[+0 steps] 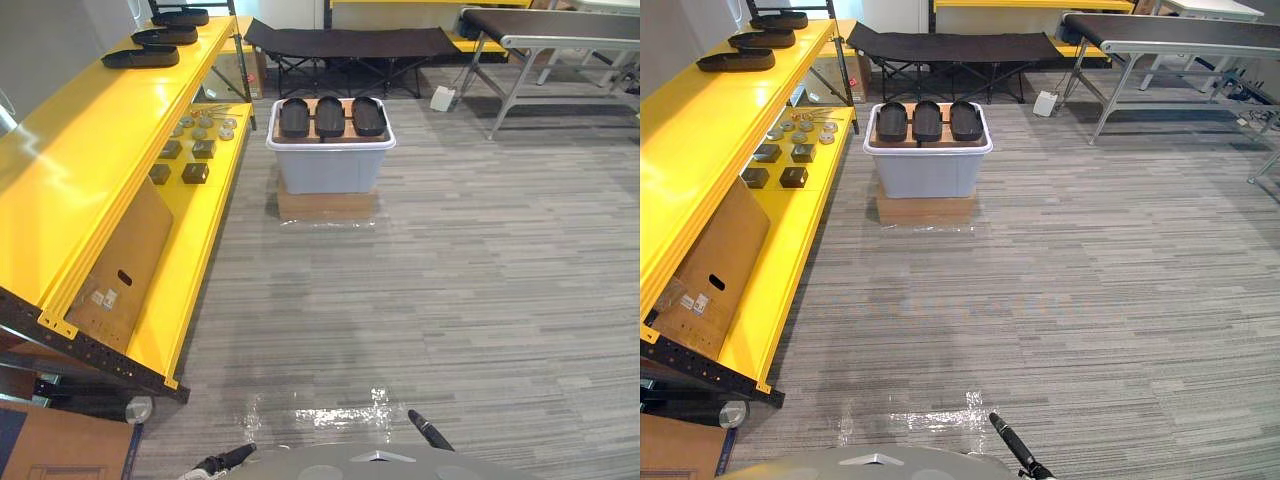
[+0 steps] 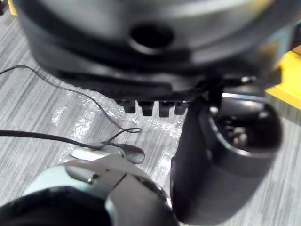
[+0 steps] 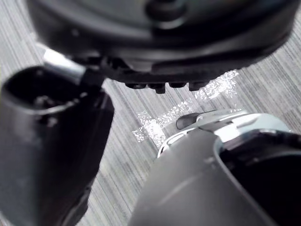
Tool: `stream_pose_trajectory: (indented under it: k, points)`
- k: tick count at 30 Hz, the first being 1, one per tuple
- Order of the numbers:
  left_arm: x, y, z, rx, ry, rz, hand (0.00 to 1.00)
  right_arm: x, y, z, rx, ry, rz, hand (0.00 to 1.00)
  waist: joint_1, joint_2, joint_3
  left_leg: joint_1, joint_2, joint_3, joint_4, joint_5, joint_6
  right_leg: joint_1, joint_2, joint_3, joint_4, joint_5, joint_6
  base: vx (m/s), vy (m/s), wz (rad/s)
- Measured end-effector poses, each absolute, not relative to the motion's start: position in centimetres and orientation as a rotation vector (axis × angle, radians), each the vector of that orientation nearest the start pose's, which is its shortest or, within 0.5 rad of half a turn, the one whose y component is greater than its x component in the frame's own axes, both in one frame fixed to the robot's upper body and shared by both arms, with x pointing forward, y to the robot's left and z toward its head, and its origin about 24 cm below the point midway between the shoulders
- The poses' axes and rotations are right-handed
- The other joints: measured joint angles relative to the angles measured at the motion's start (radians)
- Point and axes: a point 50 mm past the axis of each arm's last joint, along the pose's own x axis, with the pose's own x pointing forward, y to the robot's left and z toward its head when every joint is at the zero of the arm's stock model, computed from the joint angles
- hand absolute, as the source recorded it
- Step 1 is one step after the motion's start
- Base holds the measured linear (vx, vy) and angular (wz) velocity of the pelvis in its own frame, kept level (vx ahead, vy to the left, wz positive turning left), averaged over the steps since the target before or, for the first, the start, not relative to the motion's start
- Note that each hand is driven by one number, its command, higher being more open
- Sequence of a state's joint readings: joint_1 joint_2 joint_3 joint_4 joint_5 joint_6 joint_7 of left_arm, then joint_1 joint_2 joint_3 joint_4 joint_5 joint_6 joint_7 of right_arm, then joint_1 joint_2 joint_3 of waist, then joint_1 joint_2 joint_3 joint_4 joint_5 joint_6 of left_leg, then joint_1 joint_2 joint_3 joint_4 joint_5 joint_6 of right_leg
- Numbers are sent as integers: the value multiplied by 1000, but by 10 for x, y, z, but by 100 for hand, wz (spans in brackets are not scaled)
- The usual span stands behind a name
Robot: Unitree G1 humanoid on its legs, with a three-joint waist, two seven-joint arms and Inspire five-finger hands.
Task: Walk over and take three plastic housings, then place them on the shelf
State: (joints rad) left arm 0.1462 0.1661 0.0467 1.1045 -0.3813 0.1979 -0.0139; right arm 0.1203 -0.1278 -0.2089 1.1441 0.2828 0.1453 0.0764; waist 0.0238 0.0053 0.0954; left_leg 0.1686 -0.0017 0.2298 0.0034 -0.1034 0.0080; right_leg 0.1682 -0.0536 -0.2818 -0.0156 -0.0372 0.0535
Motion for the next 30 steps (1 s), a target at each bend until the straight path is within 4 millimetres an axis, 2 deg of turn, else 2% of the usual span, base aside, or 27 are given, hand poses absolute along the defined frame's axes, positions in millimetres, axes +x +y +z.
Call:
stream_pose_trajectory:
  k: [3, 6, 7, 8, 12, 14, 20, 24, 30]
  points:
    - [50, 215, -170, -224, 1356, 331, 100, 52, -215, -171, 314, 1291, -385, 100, 0, -1, 1, 24, -3, -1, -29, 5, -10, 13, 1, -20, -7, 7, 12, 29, 18, 2]
    - [61, 214, -169, -179, 1319, 278, 100, 83, -211, -166, 259, 1208, -322, 100, -2, -2, 5, 26, -5, 5, -48, 15, -26, 7, 1, -20, -16, 19, 32, -12, 17, -6]
    - [67, 213, -167, -163, 1293, 258, 100, 99, -208, -163, 235, 1153, -281, 100, -1, -2, 6, 26, -6, 6, -49, 15, -26, 6, 1, -20, -19, 22, 35, 0, 0, 0]
    - [71, 212, -167, -158, 1278, 251, 100, 107, -205, -161, 228, 1123, -259, 100, -1, -2, 6, 25, -6, 6, -50, 16, -26, 6, 0, -21, -20, 22, 36, -40, 6, 0]
    - [101, 205, -158, -143, 1135, 195, 100, 163, -184, -142, 199, 948, -115, 100, 3, 0, 9, 18, -10, 3, -62, 29, -34, -5, -3, -30, -20, 23, 36, -52, -5, 7]
    - [110, 200, -156, -144, 1087, 183, 100, 178, -182, -136, 194, 903, -90, 100, 3, 0, 11, 14, -13, -2, -65, 33, -39, -8, -6, -36, -20, 23, 36, -44, -10, 9]
    - [123, 189, -152, -168, 1026, 165, 100, 179, -183, -134, 198, 888, -75, 100, 0, -10, 36, 20, -21, -1, -76, 35, -40, -8, -12, -39, -19, 24, 35, -18, 3, 1]
    - [122, 190, -151, -161, 1023, 174, 100, 167, -184, -139, 209, 919, -89, 100, 0, -12, 37, 29, -25, 7, -78, 35, -40, -6, -18, -39, -12, 26, 33, -17, 16, -3]
    - [121, 191, -151, -154, 994, 192, 100, 162, -184, -141, 213, 919, -107, 100, -1, -12, 37, 32, -26, 9, -77, 34, -40, -6, -20, -39, -6, 27, 31, -30, 2, -1]
